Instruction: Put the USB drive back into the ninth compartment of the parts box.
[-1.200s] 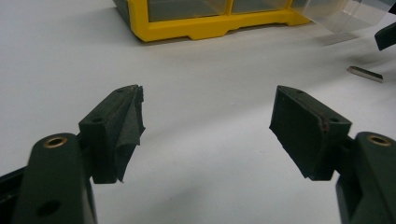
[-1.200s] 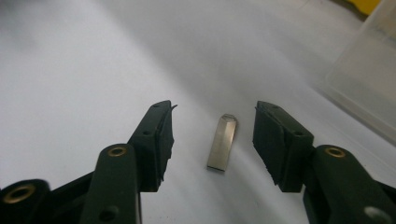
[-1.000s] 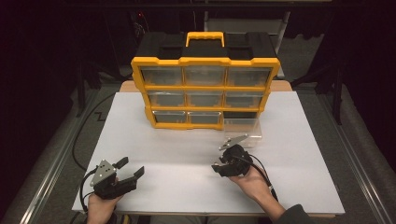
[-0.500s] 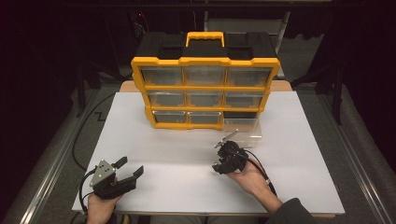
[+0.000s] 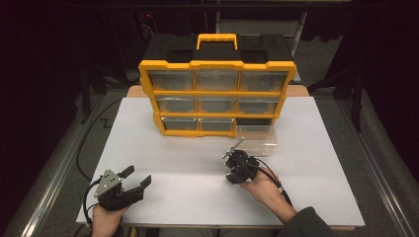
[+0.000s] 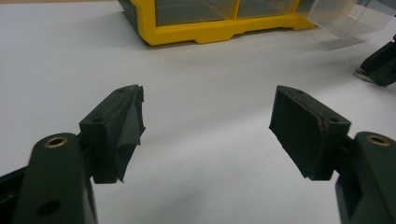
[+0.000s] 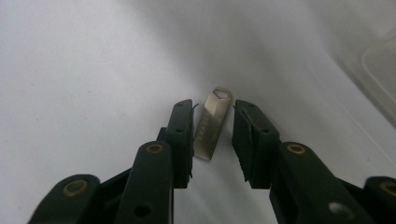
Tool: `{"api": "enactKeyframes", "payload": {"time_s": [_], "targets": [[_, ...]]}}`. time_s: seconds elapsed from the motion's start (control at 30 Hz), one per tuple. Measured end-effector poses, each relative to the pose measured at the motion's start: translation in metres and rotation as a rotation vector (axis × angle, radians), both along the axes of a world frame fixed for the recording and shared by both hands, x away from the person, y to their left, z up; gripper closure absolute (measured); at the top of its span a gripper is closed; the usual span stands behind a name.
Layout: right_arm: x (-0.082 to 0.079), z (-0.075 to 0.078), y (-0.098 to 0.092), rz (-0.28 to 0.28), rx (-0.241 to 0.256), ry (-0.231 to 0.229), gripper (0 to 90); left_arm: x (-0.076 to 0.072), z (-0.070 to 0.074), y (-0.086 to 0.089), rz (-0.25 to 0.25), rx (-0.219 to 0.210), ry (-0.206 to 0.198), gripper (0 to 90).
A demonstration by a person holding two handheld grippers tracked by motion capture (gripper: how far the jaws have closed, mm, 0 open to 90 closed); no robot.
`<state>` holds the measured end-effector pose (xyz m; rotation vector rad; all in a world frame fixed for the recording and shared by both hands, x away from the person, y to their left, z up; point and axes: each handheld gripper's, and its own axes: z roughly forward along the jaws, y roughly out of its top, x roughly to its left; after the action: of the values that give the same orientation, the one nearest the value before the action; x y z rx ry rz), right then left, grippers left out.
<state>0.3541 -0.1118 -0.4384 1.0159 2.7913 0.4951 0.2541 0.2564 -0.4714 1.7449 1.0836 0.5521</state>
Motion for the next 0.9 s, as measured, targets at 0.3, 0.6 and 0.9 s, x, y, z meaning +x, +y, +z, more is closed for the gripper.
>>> {"api": "enactKeyframes", "payload": {"time_s": [0.3, 0.6, 0.9], "targets": [[-0.0012, 0.0003, 0.0042, 0.043, -0.035, -0.008, 78.8, 0.0002, -0.0002, -0.0004, -0.003, 0.002, 0.002, 26.7], [0.0009, 0.0029, 0.0046, 0.063, -0.044, 0.009, 79.3, -0.0001, 0.0000, -0.0001, -0.004, 0.000, 0.002, 26.7], [-0.0004, 0.0098, -0.0016, 0.049, -0.026, -0.005, 79.4, 0.0000, -0.0001, -0.0003, -0.004, 0.000, 0.001, 26.8]]}}
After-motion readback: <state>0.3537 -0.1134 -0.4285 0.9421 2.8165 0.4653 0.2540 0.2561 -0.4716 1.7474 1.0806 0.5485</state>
